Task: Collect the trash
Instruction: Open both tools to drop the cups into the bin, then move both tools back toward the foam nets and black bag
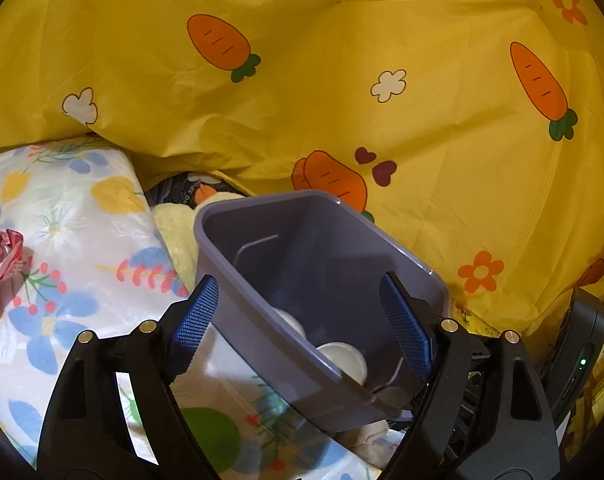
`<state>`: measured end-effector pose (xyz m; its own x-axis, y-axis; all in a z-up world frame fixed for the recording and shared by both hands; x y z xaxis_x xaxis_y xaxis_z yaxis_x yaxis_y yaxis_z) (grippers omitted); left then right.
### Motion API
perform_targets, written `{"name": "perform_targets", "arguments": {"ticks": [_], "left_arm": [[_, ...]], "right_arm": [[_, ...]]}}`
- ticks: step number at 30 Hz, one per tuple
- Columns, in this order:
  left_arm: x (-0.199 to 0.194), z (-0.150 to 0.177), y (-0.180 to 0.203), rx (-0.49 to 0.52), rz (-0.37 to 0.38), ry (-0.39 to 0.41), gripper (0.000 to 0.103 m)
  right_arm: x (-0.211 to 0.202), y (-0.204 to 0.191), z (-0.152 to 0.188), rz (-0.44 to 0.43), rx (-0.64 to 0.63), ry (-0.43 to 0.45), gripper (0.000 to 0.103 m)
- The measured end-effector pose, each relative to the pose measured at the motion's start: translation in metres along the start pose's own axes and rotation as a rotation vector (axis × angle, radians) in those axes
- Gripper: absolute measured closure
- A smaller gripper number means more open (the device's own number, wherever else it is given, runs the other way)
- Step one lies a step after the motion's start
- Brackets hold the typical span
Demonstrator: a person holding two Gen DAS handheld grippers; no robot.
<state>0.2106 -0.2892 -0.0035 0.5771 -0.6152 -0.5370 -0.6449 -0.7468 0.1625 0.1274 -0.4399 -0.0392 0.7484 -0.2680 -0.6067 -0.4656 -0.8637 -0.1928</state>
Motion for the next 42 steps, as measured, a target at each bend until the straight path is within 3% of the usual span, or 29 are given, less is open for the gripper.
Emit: {"name": "perform_targets", "arguments": {"ticks": [17, 25, 31, 37, 42], "left_arm": [[-0.084, 0.035, -0.036, -0.019, -0.195, 0.069, 0.015], [-0.147, 0.070, -0.069, -0.031, -0.402, 0.081, 0.015], [-0.210, 0.112, -0.115, -0.108, -0.579, 0.090, 0.014], [-0.273, 0.154, -0.155, -0.196, -0.749, 0.103, 0.013], [-0.314, 0.177, -0.184, -0.277, -0.846, 0.122, 0.013]], "right_arm": [[-0.031, -0.008, 0.009, -0.010, 0.041, 0.077, 0.034], [-0.068, -0.032, 0.021, -0.092, 0.034, 0.134, 0.028], [-0.086, -0.083, 0.048, -0.238, -0.020, 0.087, 0.026], [-0.094, -0.162, 0.090, -0.401, -0.159, -0.021, 0.026], [-0.101, -0.235, 0.129, -0.530, -0.265, -0.117, 0.026]]}}
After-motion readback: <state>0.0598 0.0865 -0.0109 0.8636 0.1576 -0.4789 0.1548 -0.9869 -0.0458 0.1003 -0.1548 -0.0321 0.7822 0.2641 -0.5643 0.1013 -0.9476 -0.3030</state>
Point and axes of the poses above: each gripper's, at about its wrist camera, not at the fingertips, and x roughly the way its jaws point, y to its right, z to its underside, the point moved 1 cm from there along x, roughly the way its jaws point, and after that the axes turned 14 degrees about x, right-handed, at the moved point
